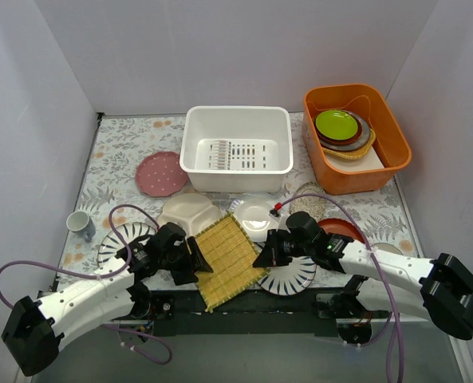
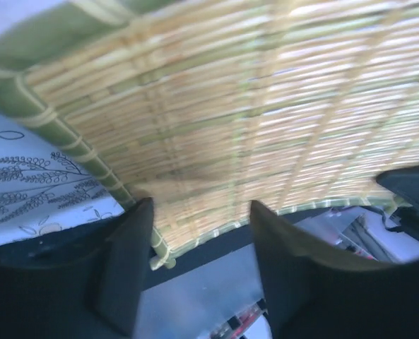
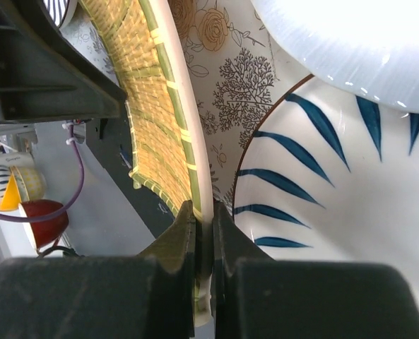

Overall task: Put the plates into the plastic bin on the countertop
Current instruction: Pick up the plate from the corner of the board.

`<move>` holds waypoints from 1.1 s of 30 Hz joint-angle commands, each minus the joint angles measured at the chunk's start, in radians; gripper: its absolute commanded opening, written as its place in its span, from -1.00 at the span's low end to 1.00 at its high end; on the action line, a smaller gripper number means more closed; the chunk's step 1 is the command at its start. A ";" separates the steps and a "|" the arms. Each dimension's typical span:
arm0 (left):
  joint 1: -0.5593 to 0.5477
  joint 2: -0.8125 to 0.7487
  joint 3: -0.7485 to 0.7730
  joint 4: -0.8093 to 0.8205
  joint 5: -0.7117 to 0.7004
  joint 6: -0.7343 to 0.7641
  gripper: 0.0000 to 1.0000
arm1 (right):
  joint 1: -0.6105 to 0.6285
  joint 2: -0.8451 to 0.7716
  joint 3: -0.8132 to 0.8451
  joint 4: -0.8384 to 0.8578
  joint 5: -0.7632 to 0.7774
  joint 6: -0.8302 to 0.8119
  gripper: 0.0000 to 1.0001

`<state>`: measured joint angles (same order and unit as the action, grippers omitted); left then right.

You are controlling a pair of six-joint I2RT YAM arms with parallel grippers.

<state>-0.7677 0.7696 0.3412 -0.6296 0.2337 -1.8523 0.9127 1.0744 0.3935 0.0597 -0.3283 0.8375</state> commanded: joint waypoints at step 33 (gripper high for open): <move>0.004 0.186 0.641 -0.248 -0.431 0.298 0.96 | 0.005 -0.280 0.268 -0.324 0.120 -0.195 -0.97</move>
<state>-0.7673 0.9901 0.9512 -0.8585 -0.1516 -1.5463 0.9127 0.8055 0.5625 -0.3332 -0.1860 0.7017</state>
